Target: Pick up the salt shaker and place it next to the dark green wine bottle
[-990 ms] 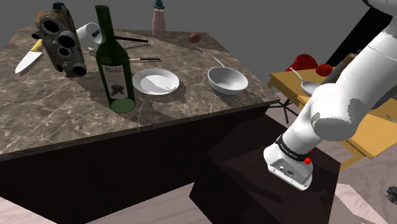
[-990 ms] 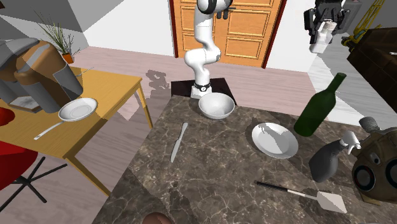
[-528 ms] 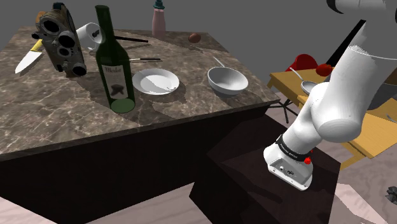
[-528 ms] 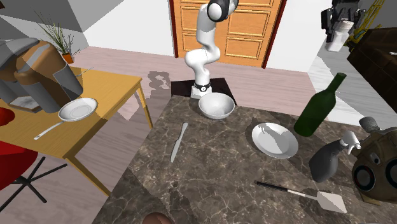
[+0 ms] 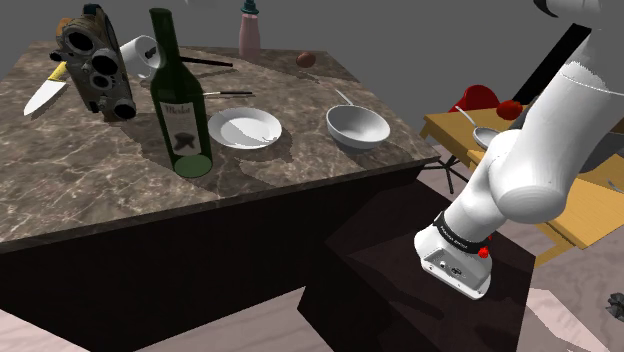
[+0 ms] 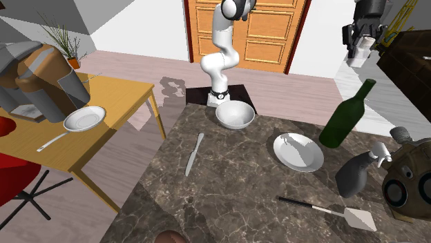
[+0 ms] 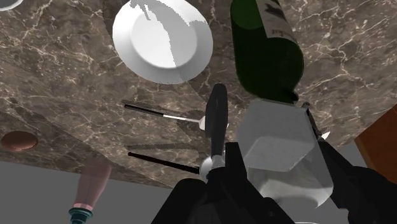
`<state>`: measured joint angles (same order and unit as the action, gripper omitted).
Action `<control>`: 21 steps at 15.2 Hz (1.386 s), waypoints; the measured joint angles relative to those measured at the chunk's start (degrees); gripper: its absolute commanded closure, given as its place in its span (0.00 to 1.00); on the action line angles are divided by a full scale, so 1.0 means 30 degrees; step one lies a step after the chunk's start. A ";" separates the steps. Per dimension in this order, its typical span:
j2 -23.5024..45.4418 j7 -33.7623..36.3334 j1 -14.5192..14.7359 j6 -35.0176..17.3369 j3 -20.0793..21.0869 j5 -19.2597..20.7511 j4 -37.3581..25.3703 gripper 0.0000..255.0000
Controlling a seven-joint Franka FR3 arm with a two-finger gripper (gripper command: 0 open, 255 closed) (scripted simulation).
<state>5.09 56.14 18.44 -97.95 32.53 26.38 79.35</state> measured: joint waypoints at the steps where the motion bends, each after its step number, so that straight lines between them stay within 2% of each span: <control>1: -0.0062 0.0084 -0.0034 -0.0267 -0.0016 -0.0026 0.0326 1.00; 10: -0.1021 0.0646 -0.0433 -0.2772 -0.0248 -0.0446 0.3649 1.00; 21: -0.1347 0.1589 -0.0611 -0.5446 -0.0401 -0.0257 0.6724 1.00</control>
<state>1.05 60.91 16.61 -114.29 31.33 25.61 99.52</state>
